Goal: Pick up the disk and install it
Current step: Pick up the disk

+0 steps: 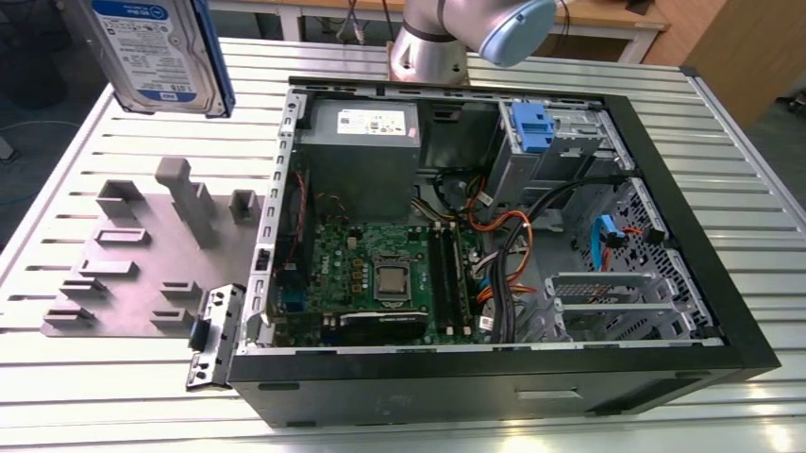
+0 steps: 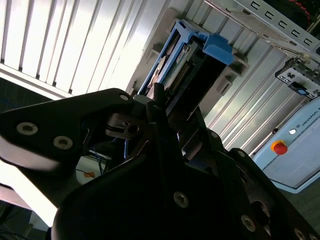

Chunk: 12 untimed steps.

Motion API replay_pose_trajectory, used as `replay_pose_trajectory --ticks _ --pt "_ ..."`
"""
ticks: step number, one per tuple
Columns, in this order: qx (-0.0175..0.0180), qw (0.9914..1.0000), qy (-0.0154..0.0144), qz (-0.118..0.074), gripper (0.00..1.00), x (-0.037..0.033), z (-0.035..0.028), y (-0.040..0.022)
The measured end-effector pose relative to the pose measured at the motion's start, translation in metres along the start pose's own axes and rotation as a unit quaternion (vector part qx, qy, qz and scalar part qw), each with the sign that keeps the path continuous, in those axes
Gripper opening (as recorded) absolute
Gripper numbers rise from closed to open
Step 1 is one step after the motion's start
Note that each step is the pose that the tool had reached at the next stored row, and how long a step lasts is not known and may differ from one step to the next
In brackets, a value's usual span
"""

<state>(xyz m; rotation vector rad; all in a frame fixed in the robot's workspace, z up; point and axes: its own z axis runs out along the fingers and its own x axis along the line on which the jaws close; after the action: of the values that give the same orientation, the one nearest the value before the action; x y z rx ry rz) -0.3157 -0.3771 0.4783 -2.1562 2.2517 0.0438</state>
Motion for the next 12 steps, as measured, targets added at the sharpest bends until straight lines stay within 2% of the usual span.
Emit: replay_pose_trajectory --ticks 12 --pt "-0.0001 1.00000 0.0001 0.000 0.35 -0.0001 -0.0001 -0.0022"
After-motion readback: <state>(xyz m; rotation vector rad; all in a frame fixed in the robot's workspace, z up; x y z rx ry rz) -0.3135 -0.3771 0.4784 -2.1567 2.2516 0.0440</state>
